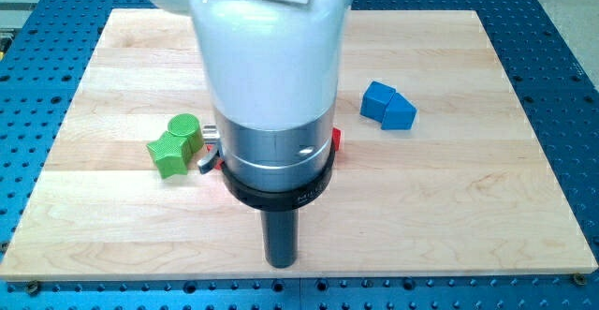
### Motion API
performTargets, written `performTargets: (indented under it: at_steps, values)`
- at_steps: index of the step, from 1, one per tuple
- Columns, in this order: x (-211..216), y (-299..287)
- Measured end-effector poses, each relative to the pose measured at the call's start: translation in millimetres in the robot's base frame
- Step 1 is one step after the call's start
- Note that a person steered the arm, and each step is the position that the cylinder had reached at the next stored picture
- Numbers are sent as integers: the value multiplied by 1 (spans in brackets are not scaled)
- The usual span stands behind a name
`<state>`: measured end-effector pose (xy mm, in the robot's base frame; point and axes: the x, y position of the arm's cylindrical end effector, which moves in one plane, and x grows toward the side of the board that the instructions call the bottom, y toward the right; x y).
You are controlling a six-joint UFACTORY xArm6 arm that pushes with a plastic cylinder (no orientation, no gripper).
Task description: Move the yellow hexagon to the top right of the red circle
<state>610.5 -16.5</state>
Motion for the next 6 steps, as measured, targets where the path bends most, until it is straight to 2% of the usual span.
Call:
performTargets:
  at_steps: [1,2,5,6]
  values:
    - [-22,-3]
    - [-79,-9]
    - [-81,-33]
    - [-116,-10]
